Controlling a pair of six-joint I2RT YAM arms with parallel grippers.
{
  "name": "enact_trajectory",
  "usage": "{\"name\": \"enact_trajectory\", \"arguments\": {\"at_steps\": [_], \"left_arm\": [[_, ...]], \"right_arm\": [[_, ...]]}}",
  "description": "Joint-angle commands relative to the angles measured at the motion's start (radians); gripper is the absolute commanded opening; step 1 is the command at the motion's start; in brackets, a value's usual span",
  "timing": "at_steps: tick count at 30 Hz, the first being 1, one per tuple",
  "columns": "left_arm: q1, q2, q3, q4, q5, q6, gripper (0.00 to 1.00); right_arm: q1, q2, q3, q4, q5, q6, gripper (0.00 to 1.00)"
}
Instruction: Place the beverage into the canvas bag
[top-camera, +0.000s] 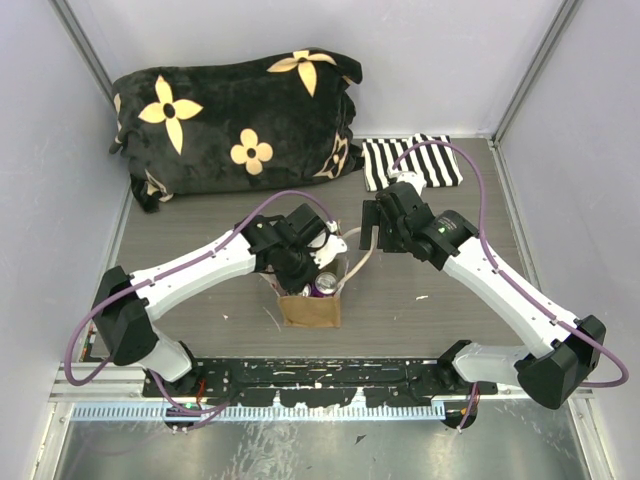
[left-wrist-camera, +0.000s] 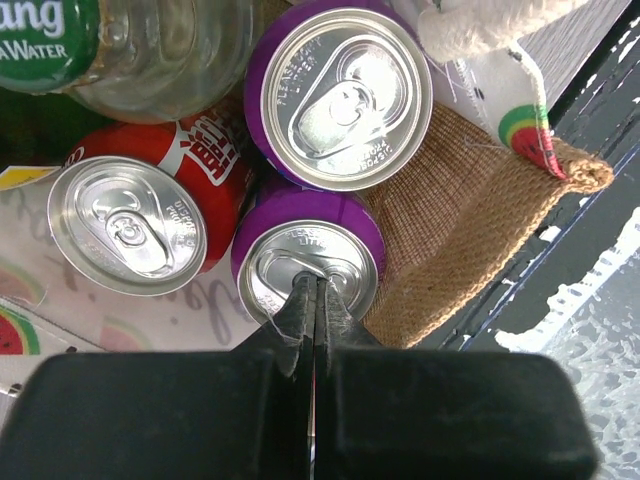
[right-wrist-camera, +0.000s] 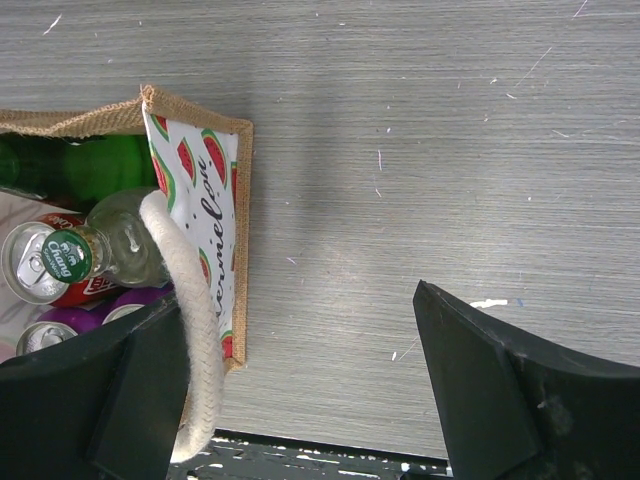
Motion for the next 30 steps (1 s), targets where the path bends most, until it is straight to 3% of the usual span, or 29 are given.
{"name": "enact_trajectory", "arguments": {"at_steps": [1, 6, 8, 10, 11, 12, 21, 25, 30], "left_arm": [[-0.002, 0.03, -0.046, 0.002, 0.02, -0.015, 0.0], [-0.004, 0.024, -0.05, 0.011, 0.01, -0.019, 0.02], [-0.002, 0.004, -0.01, 0.001, -0.011, -0.014, 0.15], [0.0, -0.026, 0.044, -0.001, -0.034, -0.002, 0.45], [0.0, -0.044, 0.08, 0.002, -0.042, 0.008, 0.67], [0.005, -0.071, 0.103, 0.009, -0.042, 0.017, 0.97], [0.06, -0.179, 0.205, 0.032, 0.001, 0.015, 0.98], [0.171, -0.236, 0.165, 0.088, 0.115, -0.039, 0.98], [0.221, -0.268, 0.148, 0.106, 0.125, -0.064, 0.98]], "right_arm": [[-0.006, -0.023, 0.041, 0.009, 0.01, 0.0, 0.9], [-0.004, -0.019, 0.054, 0.007, 0.012, -0.003, 0.9], [-0.004, -0.019, 0.06, 0.011, 0.011, -0.006, 0.9], [-0.005, -0.025, 0.061, 0.032, 0.004, -0.01, 0.91], [-0.005, -0.033, 0.061, 0.044, 0.002, -0.01, 0.91], [-0.005, -0.039, 0.059, 0.058, 0.0, -0.01, 0.91], [-0.006, -0.071, 0.045, 0.187, -0.019, -0.018, 0.91], [-0.007, -0.037, 0.063, 0.19, -0.046, -0.011, 0.91], [-0.009, -0.019, 0.081, 0.211, -0.058, -0.008, 0.91]]}}
